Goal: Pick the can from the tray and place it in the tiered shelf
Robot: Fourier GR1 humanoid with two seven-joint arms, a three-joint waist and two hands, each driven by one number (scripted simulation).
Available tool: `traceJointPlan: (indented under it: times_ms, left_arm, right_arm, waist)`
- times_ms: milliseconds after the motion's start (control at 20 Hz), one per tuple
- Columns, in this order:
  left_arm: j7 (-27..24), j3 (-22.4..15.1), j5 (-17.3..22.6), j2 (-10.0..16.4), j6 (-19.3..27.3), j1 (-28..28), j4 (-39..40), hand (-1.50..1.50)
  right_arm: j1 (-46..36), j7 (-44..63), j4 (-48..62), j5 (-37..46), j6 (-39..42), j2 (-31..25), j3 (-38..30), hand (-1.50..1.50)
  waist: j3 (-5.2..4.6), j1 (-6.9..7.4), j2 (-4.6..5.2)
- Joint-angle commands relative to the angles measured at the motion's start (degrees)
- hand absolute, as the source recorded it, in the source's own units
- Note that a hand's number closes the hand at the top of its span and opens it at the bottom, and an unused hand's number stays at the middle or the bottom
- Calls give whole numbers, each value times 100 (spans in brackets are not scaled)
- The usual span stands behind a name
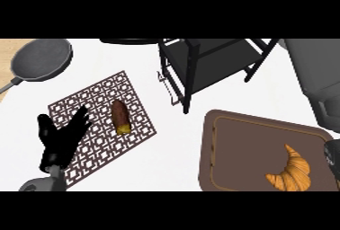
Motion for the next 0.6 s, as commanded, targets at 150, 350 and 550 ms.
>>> traceJointPlan:
  times_ms: [150, 350, 550]
  left_arm:
    - [-73, -132, -174, -163, 133, 49, 89, 0]
    - [301, 100, 96, 57, -22, -125, 20, 0]
    - [113, -32, -56, -53, 10, -181, 221, 0]
  right_arm:
    - [-124, -382, 331, 297, 11, -207, 216, 150]
    - [-147, 37, 561, -292, -401, 32, -510, 150]
    - [-496, 388, 881, -592, -538, 54, -893, -150]
  waist:
    - [-10, -41, -7]
    - [-7, -18, -6]
    - [-12, 8, 20]
